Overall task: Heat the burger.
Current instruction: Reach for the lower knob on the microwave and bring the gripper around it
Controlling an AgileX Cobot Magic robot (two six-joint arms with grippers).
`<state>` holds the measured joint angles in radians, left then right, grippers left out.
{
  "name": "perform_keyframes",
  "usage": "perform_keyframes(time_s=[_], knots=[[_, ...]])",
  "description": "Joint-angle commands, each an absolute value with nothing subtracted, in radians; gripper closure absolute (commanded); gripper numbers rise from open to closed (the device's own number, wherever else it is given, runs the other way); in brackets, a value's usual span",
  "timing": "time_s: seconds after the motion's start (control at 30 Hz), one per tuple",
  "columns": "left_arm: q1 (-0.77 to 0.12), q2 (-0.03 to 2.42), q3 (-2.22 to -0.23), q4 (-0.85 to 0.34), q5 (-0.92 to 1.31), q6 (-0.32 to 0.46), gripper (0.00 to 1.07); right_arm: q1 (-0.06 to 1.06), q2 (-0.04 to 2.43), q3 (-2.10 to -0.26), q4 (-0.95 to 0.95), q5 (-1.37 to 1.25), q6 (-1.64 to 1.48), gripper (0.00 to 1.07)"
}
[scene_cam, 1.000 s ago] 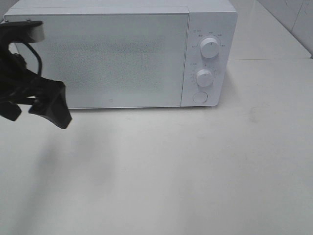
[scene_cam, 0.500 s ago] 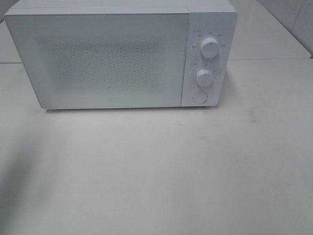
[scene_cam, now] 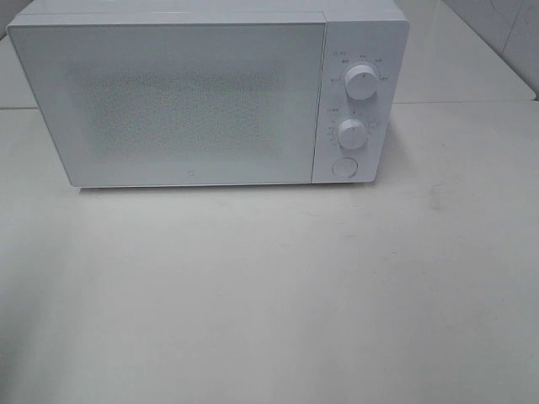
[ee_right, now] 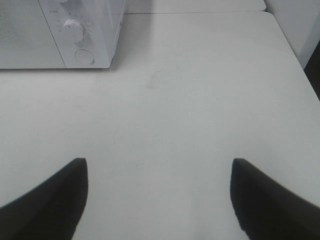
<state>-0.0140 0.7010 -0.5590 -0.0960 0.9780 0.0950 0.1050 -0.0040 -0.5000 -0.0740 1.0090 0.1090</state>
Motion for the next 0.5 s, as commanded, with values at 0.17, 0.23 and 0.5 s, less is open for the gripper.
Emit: perform_keyframes(time_s=[0.17, 0.23, 0.5], knots=[[-0.01, 0.518, -0.547, -0.096, 1.001, 0.091, 0.04, 0.1, -0.033, -0.5, -0.07, 0.998, 0.103, 0.31], [-0.01, 0.452, -0.53, -0.094, 1.061, 0.091, 0.04, 0.1, -0.033, -0.5, -0.07, 0.998, 0.103, 0.31], [-0.01, 0.295, -0.519, -0.094, 1.07, 0.086, 0.04, 0.1, -0.033, -0.5, -0.07, 0.998, 0.103, 0.31]])
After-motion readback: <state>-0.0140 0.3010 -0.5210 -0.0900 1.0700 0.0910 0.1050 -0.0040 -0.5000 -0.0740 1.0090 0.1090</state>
